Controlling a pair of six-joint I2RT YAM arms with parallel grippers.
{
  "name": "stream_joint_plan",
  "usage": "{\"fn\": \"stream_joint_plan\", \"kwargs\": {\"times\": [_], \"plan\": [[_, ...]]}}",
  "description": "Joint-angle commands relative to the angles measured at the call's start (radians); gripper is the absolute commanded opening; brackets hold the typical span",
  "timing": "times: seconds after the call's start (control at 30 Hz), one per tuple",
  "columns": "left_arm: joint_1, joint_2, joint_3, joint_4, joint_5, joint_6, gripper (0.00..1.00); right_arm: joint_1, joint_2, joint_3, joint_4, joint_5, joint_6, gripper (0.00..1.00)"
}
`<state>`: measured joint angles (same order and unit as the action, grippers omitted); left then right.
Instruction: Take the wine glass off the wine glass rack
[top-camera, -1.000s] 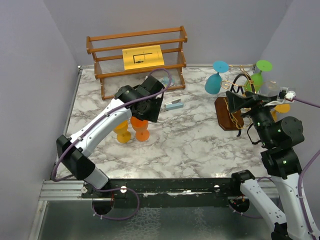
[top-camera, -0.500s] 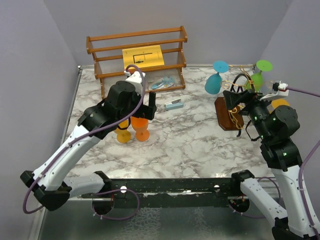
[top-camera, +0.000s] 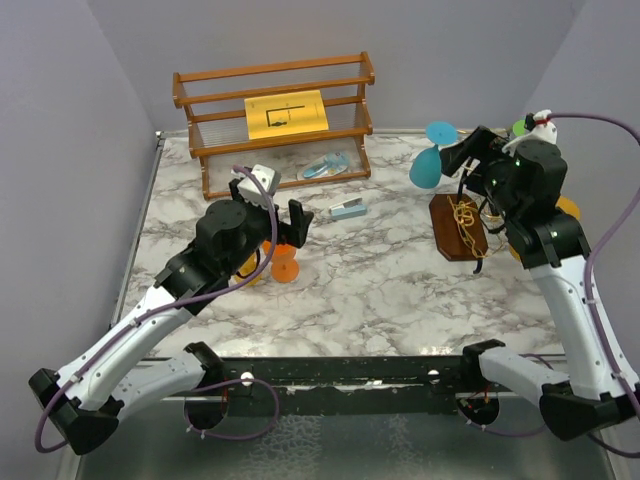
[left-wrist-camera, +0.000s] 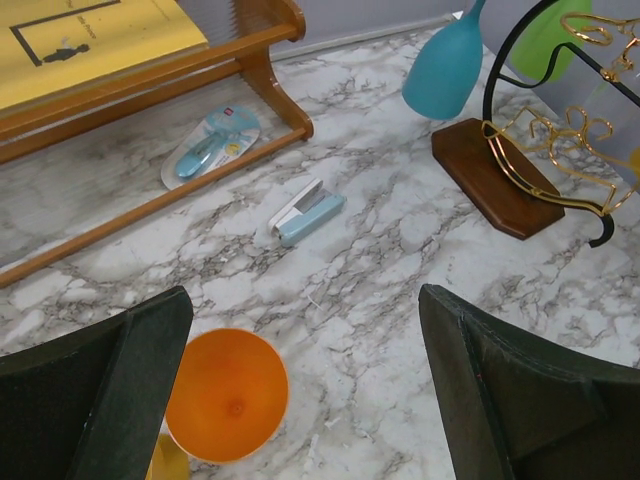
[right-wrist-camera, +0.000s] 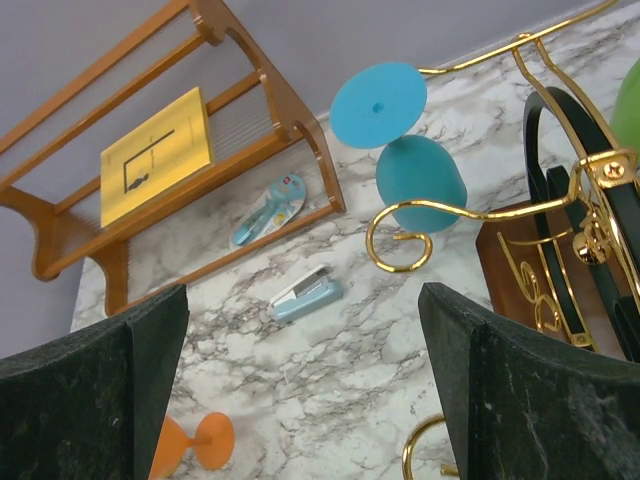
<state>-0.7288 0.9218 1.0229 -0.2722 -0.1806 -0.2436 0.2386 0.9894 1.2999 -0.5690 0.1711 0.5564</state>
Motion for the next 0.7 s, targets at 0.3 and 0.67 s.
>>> {"fn": "stream_joint_plan", "kwargs": {"times": [0.3, 0.67], "plan": [[-0.008, -0.142, -0.184, 0.254, -0.043, 0.129, 0.99, 0.004, 0.308, 0.25, -0.05, 0.161, 0.032, 0.94], [-0.008, -0.179, -0.216, 0.251, -0.03, 0.132, 0.99, -0.004, 0.517, 0.354, 0.035, 0.214, 0.036, 0.88]]}}
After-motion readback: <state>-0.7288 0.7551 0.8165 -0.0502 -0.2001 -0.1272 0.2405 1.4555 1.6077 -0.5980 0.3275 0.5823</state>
